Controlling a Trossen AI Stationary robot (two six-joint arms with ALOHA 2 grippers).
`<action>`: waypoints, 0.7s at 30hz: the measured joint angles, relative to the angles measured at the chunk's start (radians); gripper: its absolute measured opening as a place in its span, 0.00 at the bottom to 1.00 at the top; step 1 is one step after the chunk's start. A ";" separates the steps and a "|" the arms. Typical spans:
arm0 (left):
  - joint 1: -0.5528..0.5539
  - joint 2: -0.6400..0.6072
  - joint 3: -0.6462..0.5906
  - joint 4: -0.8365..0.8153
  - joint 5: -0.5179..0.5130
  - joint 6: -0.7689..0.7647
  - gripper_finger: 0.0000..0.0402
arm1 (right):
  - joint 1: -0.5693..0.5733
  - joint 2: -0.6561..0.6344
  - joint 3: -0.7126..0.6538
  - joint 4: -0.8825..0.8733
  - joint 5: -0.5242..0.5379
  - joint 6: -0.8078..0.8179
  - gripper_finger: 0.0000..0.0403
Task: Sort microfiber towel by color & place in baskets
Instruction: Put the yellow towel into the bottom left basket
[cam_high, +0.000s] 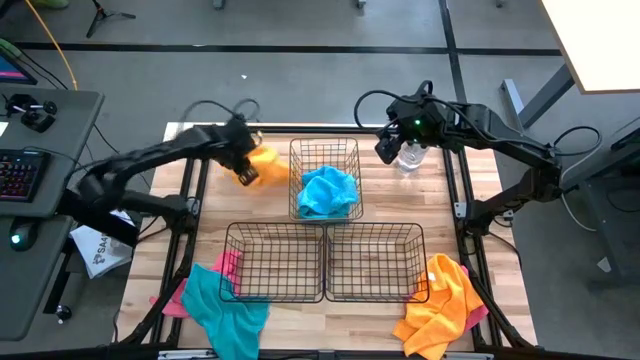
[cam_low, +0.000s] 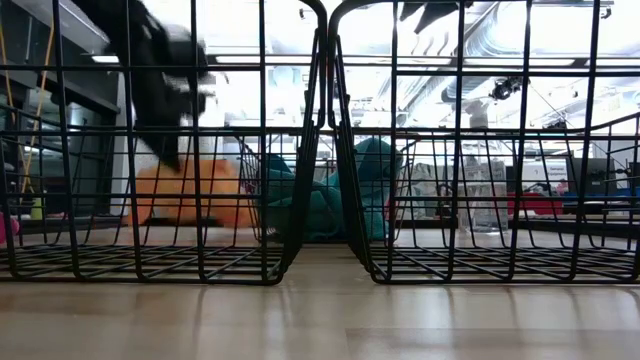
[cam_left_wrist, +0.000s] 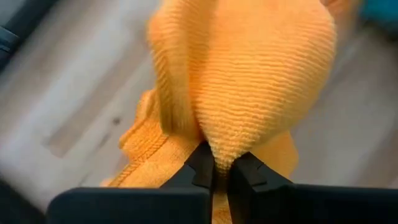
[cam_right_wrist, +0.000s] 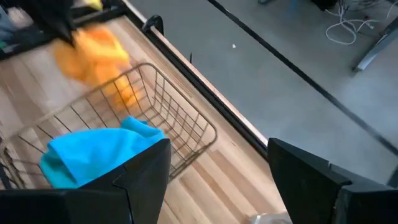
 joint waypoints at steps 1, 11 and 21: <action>-0.010 -0.052 0.018 -0.014 0.000 -0.022 0.01 | 0.000 0.000 0.000 -0.005 0.004 -0.011 0.65; -0.275 -0.384 0.243 -0.049 -0.014 -0.287 0.00 | -0.038 0.000 0.000 -0.016 0.062 -0.148 0.65; -0.880 -0.232 0.317 0.019 -0.010 -0.751 0.00 | -0.159 0.000 0.000 0.077 -0.161 -0.214 0.65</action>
